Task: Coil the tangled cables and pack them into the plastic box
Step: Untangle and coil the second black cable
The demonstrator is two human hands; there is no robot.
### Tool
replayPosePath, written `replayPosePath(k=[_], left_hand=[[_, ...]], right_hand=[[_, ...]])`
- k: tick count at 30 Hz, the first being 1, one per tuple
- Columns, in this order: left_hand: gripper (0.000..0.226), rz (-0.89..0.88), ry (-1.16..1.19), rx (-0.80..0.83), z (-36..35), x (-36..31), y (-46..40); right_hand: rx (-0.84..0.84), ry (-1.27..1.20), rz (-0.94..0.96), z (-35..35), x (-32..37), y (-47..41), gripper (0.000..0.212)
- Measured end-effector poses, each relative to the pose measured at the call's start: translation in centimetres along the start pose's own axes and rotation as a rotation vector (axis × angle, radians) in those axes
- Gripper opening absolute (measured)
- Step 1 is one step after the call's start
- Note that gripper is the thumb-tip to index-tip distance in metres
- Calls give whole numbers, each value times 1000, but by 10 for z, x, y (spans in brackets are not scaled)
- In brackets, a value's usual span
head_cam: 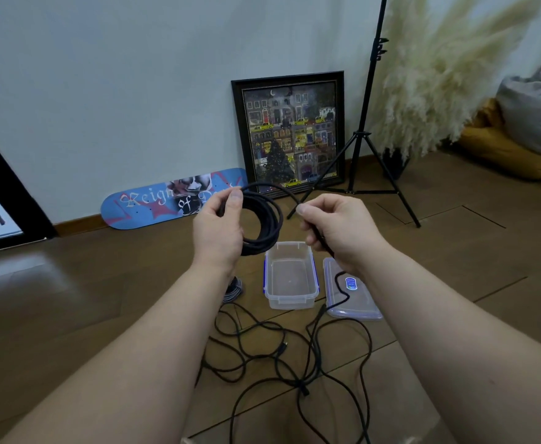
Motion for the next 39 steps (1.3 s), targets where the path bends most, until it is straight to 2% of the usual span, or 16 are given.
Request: replayPosePath(k=[4, 7, 11, 14, 18, 26, 31, 36, 39], left_hand=[[7, -18, 34, -1, -5, -4, 3], [9, -25, 64, -20, -1, -8, 2], [10, -75, 32, 3, 0, -12, -2], [10, -126, 0, 13, -5, -20, 3], [10, -124, 5, 48, -10, -15, 5], [7, -58, 119, 33, -7, -6, 5], [11, -130, 31, 91, -19, -15, 10], [14, -163, 37, 86, -28, -21, 17], [11, -136, 74, 33, -26, -21, 19]], right_hand=[[11, -33, -136, -13, -26, 2, 17], [13, 48, -110, -12, -22, -1, 18], [-44, 337, 102, -6, -5, -7, 32], [-107, 459, 306, -6, 12, -1, 15], [-107, 606, 471, -23, 23, 11, 20], [-133, 605, 461, -28, 23, 8, 25], [-232, 443, 396, -7, 24, 6, 48], [-263, 271, 270, -6, 7, 7, 34], [-235, 392, 280, -16, 1, 5, 39]])
Point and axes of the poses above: each hand's wrist, its own y-axis away from the middle knuckle, its own z-axis out of the back of the hand, x = y × z, the point moved 9 cm from there along -y, towards the middle knuckle, and after that the axes turned 14 degrees about -y, right-handed, at the moved point
